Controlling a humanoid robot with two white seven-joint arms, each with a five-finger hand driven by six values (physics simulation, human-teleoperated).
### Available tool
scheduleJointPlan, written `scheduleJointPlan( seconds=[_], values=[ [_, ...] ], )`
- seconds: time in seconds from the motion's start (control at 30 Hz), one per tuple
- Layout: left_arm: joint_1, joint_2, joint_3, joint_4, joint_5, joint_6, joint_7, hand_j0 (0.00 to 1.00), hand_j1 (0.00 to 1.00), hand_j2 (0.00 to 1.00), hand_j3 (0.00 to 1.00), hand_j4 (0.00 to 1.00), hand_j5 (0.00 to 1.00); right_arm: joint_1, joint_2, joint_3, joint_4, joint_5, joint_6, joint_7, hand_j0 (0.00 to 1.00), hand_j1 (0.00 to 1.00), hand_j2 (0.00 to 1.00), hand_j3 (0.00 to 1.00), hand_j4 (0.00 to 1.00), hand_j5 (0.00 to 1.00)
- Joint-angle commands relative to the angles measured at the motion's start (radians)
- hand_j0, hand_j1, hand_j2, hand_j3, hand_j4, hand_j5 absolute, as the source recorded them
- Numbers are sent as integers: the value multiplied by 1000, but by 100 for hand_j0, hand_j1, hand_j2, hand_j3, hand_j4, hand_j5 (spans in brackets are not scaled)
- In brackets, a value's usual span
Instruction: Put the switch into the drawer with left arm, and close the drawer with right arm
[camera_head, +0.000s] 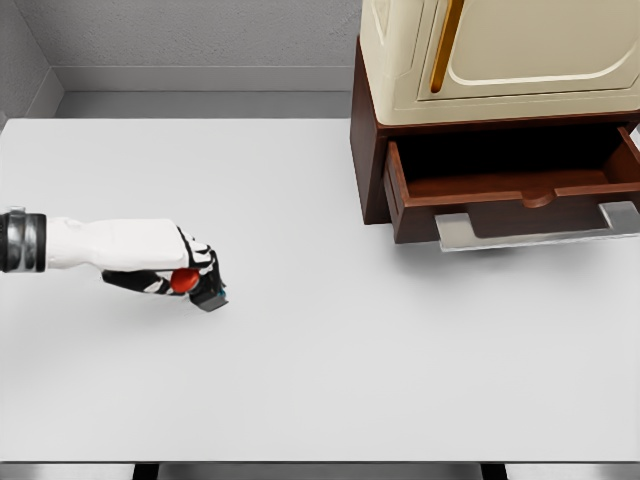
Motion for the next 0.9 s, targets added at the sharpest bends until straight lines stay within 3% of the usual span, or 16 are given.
scheduleJointPlan(
  seconds=[0.0, 0.2, 0.37, 0.57, 0.87],
  values=[
    [-2, -69, 1, 45, 10, 3, 2, 39, 39, 39, 39, 39, 39, 0, -8, 75, -43, 7, 2, 0, 100, 100, 100, 100, 100, 100],
    [-28, -110, 3, 56, 41, 3, 2, 38, 38, 38, 38, 38, 38, -12, -37, 143, -43, 7, 2, -6, 100, 100, 100, 100, 100, 100],
    [-81, -155, 1, 48, 50, 3, 2, 38, 38, 38, 38, 38, 38, -51, -48, 218, -45, 7, 2, -6, 69, 69, 69, 69, 69, 69],
    [-153, -230, 1, 50, 60, 3, 2, 38, 38, 38, 38, 38, 38, -110, -63, 281, -45, 9, 2, -6, 69, 69, 69, 69, 69, 69],
    [-190, -257, 3, 53, 61, 3, 2, 38, 38, 38, 38, 38, 38, -189, -100, 374, -45, 9, 2, -6, 66, 66, 66, 66, 66, 66]
  ],
)
